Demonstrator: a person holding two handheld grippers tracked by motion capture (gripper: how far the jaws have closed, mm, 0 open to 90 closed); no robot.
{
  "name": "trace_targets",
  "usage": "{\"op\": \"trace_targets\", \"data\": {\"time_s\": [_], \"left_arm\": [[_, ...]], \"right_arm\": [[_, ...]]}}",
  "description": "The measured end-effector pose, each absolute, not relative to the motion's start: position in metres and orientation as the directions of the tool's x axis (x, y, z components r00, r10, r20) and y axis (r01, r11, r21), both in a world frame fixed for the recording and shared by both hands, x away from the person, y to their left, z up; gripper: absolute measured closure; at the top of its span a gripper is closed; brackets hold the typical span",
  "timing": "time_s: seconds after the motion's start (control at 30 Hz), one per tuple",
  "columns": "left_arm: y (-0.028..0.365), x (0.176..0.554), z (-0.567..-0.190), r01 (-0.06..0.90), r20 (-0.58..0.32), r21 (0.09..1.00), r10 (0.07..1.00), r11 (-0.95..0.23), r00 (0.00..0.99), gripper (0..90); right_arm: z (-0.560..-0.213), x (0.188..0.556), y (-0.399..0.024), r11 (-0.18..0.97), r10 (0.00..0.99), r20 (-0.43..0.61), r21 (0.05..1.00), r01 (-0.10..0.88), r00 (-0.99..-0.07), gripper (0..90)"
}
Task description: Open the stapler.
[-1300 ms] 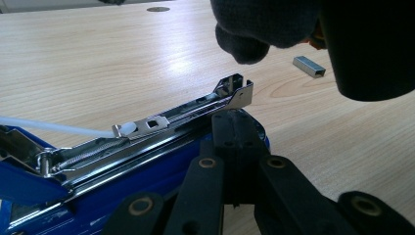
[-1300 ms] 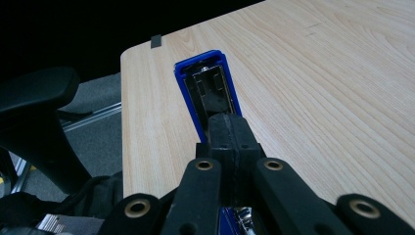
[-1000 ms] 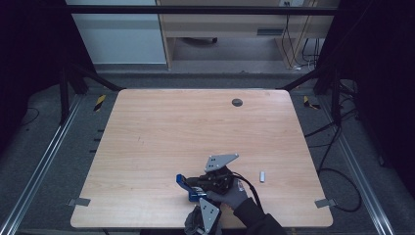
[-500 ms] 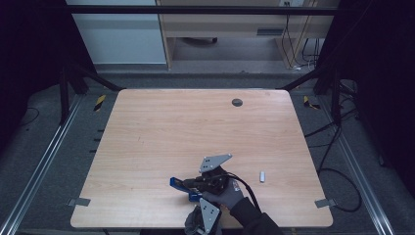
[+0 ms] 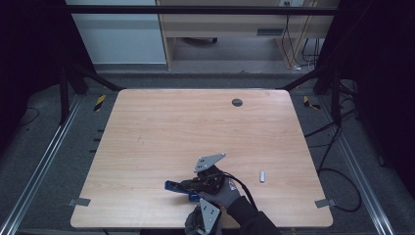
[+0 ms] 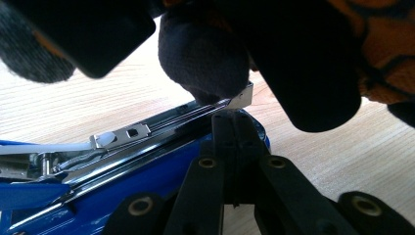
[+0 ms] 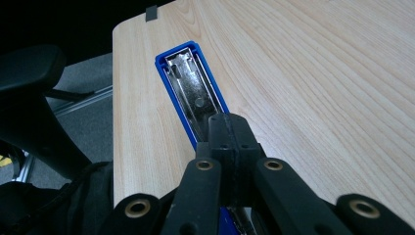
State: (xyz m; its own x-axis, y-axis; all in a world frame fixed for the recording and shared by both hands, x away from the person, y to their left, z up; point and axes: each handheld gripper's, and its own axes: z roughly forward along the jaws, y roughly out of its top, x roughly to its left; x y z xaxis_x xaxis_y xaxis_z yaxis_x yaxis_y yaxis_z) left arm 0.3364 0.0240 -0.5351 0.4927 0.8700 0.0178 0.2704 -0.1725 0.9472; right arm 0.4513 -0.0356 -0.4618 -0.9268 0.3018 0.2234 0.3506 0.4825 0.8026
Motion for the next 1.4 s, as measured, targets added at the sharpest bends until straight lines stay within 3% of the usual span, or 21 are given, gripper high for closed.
{"op": "trace_targets", "data": {"time_s": [0.9,1.4], "left_arm": [[0.025,0.336,-0.535,0.272,0.016,0.947,0.87,-0.172,0.493,90.0],[0.026,0.337,-0.534,0.278,0.002,0.946,0.862,-0.165,0.507,90.0]], "right_arm": [[-0.473,0.455,-0.016,0.587,0.325,0.211,0.719,0.372,-0.922,90.0],[-0.464,0.456,-0.031,0.502,0.353,0.182,0.791,0.349,-0.918,88.1]]}}
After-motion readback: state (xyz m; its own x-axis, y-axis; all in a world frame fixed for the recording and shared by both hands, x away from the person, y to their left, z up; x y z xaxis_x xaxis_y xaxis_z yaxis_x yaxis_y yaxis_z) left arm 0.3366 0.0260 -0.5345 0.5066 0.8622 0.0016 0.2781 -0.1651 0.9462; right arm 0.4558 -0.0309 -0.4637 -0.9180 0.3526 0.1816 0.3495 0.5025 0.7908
